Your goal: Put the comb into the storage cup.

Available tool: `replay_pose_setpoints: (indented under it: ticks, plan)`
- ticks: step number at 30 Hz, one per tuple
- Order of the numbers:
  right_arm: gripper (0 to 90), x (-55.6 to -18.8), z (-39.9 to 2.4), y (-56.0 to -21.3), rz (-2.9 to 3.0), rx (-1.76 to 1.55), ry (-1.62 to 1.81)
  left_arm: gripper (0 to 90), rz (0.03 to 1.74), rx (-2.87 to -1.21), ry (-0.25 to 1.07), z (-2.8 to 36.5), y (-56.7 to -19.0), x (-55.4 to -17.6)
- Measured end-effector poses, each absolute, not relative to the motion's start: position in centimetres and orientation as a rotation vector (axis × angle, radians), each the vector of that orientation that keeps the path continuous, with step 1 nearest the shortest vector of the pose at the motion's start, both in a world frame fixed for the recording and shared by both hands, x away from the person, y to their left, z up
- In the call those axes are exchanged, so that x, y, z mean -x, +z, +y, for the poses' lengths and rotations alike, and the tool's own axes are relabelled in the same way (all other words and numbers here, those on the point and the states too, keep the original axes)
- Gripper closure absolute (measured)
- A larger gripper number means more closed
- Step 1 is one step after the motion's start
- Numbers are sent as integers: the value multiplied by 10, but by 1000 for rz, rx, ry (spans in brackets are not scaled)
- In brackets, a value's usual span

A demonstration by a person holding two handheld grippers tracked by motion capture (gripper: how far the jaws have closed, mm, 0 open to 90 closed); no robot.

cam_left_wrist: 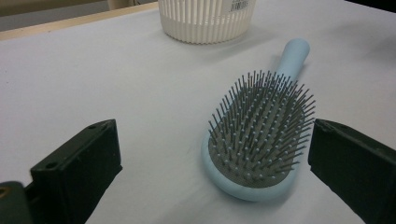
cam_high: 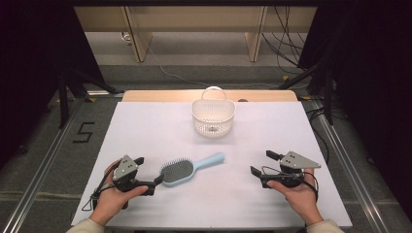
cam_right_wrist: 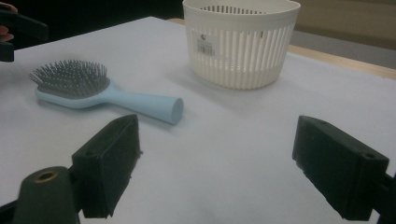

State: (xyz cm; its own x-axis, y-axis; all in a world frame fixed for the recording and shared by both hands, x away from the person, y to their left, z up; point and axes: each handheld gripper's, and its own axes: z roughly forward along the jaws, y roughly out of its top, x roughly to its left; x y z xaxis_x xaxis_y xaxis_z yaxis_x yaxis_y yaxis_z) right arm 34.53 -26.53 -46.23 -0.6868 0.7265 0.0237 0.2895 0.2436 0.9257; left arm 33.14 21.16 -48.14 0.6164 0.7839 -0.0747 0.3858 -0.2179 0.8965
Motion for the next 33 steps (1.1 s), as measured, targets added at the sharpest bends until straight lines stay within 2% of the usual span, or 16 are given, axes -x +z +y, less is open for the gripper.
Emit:
replay_pose_setpoints:
  ticks: [11,14,18,25,27,29,33]
  plan:
    - [160,-345,-265,-463,2108,-923,1433,31,942,-1824,496,212,-481,-331]
    - [160,-346,-264,-463,2107,-920,1435,72,938,-1810,504,211,-480,-331]
    - [160,-347,-264,-463,2112,-923,1436,239,931,-1765,526,210,-473,-330]
    - [160,-348,-264,-464,2112,-922,1440,729,945,-1721,516,199,-461,-331]
    - [160,-348,-263,-464,2112,-920,1441,833,971,-1729,485,189,-456,-336]
    - [160,-348,-263,-464,2114,-923,1438,892,986,-1750,469,180,-454,-341]
    - [160,-348,-264,-464,2109,-923,1443,898,1000,-1798,445,158,-450,-352]
